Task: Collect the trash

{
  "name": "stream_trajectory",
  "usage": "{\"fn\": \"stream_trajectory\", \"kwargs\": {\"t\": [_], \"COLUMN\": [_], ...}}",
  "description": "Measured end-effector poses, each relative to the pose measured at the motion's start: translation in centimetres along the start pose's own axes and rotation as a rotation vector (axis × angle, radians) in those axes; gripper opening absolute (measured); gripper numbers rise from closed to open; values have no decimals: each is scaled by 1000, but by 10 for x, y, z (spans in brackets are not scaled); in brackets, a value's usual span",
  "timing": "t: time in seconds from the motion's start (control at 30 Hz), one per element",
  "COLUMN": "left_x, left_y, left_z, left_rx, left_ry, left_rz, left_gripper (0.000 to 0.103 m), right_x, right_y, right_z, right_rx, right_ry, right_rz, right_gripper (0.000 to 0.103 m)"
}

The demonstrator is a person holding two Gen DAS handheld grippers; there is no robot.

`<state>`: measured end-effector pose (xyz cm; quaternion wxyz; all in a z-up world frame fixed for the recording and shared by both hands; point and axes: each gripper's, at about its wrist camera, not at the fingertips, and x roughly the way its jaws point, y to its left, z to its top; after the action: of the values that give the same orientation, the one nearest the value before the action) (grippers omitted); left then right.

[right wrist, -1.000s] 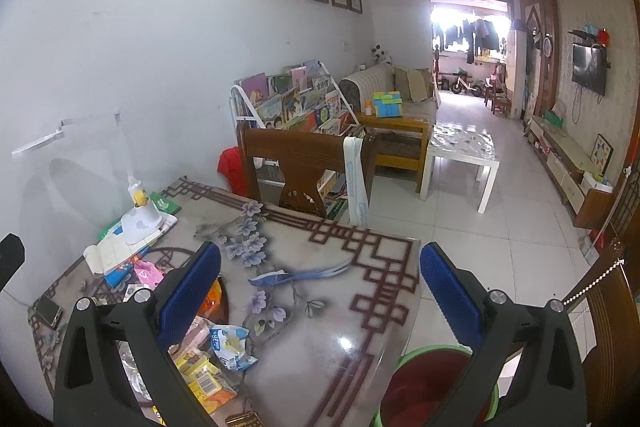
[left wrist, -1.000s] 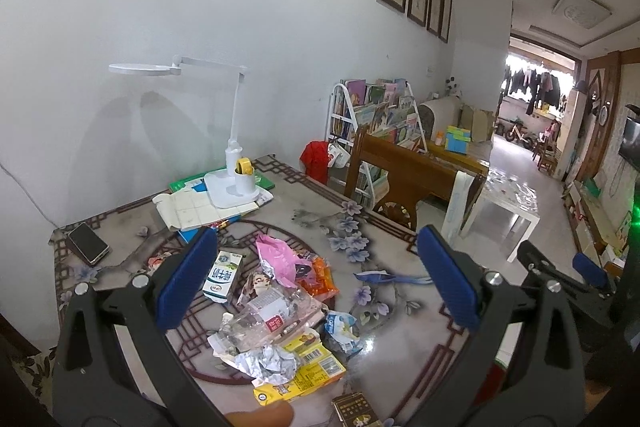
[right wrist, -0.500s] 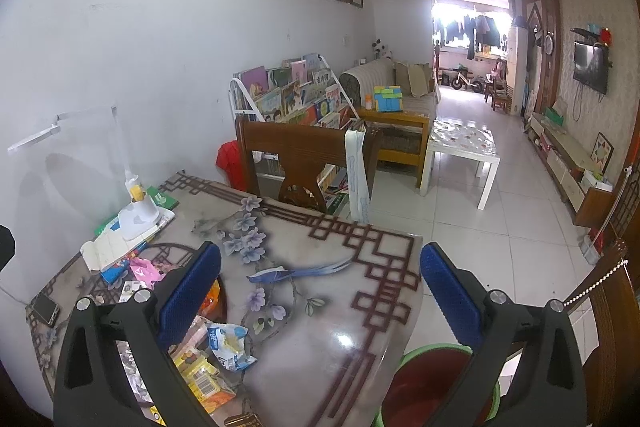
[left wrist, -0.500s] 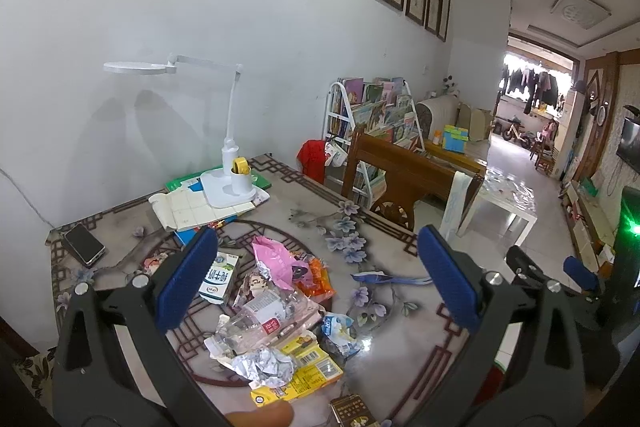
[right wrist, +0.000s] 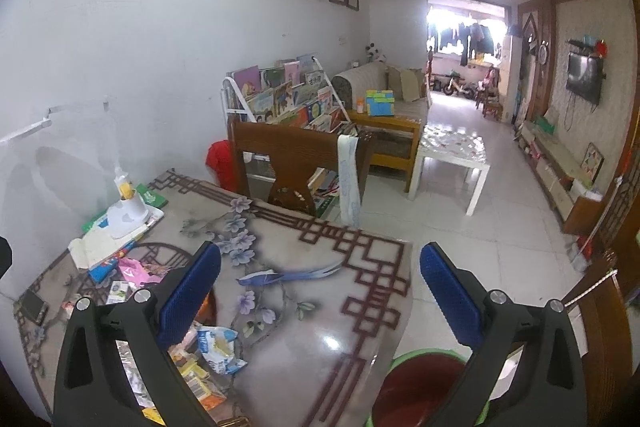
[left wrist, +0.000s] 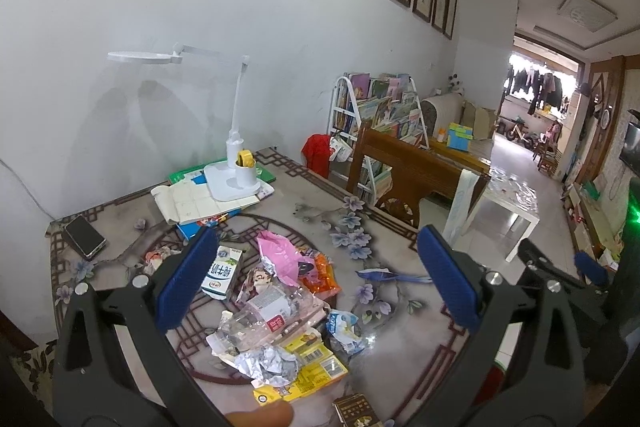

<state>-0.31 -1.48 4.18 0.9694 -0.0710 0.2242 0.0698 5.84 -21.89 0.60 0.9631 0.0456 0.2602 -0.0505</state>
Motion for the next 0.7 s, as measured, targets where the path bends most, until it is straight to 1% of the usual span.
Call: {"fn": "stream_trajectory", "kwargs": {"t": [0.1, 0.43, 0.53, 0.7], "left_x": [2, 8, 9, 10], "left_y": [3, 8, 8, 9], "left_z": [-2, 0, 0, 1], "left_rx": [-11, -22, -23, -26], "left_ry": [2, 27, 36, 41], "left_rz": [7, 15, 18, 16], "left_gripper": [98, 98, 98, 98], "right_x": [-4, -14, -22, -27], "right_y": [2, 10, 9, 11], "right_z": [3, 14, 17, 23], "right_rx": [-19, -43, -51, -53], "right_ry": [-4, -14, -37, -48], "right_rz": [-23, -52, -68, -69], "right_gripper": [96, 96, 96, 96]}}
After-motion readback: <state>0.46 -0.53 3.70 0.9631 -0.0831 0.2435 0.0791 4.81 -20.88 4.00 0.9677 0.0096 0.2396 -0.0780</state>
